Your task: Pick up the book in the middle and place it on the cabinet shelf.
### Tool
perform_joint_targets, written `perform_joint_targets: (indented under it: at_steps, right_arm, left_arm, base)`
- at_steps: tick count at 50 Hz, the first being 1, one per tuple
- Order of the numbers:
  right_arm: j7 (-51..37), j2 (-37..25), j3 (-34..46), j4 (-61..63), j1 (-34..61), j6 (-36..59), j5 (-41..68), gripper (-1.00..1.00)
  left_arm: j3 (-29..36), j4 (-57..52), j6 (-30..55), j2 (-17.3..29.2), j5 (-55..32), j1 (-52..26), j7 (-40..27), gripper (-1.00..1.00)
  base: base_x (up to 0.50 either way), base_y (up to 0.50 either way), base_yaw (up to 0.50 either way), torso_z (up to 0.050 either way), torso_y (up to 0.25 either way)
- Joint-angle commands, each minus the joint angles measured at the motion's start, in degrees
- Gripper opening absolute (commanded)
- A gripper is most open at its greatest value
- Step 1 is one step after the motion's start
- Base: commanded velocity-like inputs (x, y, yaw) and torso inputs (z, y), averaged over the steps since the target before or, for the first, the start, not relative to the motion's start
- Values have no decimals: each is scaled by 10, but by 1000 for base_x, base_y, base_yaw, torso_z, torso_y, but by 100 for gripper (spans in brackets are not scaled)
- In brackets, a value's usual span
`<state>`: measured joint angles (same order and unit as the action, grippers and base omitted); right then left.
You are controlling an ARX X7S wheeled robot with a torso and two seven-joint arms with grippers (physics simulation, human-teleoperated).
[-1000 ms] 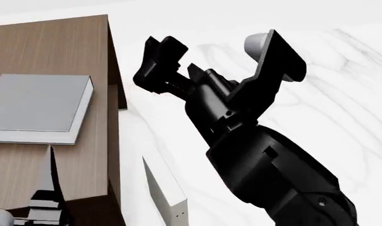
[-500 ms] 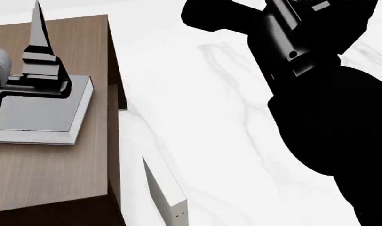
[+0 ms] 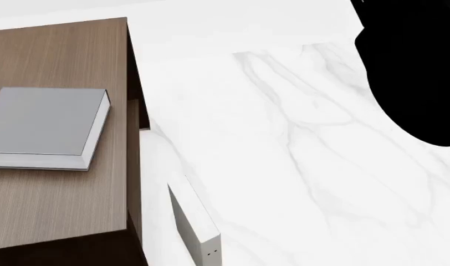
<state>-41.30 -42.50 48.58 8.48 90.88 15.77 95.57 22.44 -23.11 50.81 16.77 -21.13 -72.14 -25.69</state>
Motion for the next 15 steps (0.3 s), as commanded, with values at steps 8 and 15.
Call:
perform_joint_targets:
  at_steps: [8, 15]
  right_arm:
    - [1, -3, -9, 49, 26, 15, -37, 100]
    - [5, 2, -8, 54, 24, 9, -48, 100]
  left_arm:
    - [-2, 63, -30, -23, 10, -38, 33, 100]
    - [-1, 64, -32, -21, 9, -36, 33, 100]
  base:
    - [0, 0, 0, 0, 0]
    - [0, 0, 0, 0, 0]
